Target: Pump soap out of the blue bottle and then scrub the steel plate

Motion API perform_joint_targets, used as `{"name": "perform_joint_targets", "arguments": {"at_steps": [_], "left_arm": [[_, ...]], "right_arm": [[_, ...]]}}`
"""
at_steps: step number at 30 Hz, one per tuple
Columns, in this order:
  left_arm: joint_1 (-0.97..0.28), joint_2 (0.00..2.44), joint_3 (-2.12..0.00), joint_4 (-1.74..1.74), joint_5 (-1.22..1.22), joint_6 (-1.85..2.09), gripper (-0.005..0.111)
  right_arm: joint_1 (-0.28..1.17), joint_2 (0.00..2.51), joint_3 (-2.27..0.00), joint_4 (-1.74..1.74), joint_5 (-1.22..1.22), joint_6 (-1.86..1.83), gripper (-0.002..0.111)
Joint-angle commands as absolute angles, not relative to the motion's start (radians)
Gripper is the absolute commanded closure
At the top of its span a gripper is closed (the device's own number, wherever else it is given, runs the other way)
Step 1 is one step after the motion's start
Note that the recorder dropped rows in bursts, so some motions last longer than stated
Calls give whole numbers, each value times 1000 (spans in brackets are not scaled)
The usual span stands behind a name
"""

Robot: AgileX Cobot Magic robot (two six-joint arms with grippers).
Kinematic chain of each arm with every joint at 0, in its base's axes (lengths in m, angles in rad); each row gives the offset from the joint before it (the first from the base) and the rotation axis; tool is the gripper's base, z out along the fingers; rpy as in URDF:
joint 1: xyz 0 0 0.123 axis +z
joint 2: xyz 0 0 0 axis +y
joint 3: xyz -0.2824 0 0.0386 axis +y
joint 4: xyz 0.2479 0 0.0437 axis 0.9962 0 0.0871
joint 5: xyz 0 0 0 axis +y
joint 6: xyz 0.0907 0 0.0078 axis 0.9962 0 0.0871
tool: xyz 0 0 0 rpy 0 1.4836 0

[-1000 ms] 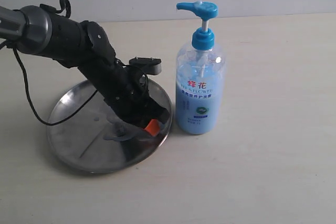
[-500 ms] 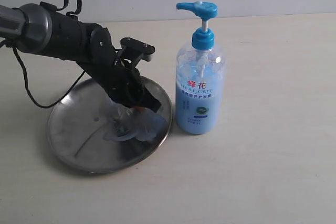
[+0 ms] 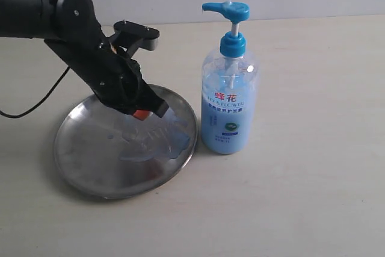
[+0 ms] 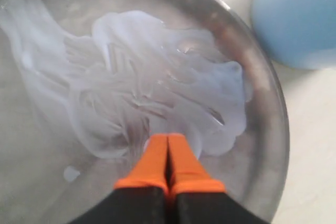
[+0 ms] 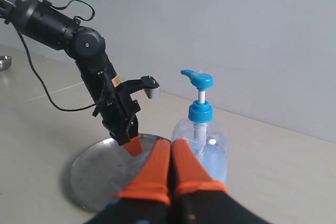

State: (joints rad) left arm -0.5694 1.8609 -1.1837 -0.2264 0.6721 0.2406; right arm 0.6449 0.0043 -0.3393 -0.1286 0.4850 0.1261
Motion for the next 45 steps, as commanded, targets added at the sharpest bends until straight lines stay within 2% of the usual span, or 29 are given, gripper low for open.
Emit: {"name": "perform_joint_targets", "arguments": {"at_steps": [1, 13, 27, 45], "left_arm": [[-568, 1778, -1129, -239, 676, 215, 107], [-568, 1460, -943, -246, 670, 215, 107], [-568, 936, -807, -246, 649, 215, 107], [-568, 473, -605, -242, 482, 215, 107]], "right_arm": [[647, 19, -310, -136, 456, 125, 108], [647, 95, -305, -136, 433, 125, 108], [647, 93, -305, -138, 432, 125, 108], [647, 95, -303, -131, 428, 128, 108]]}}
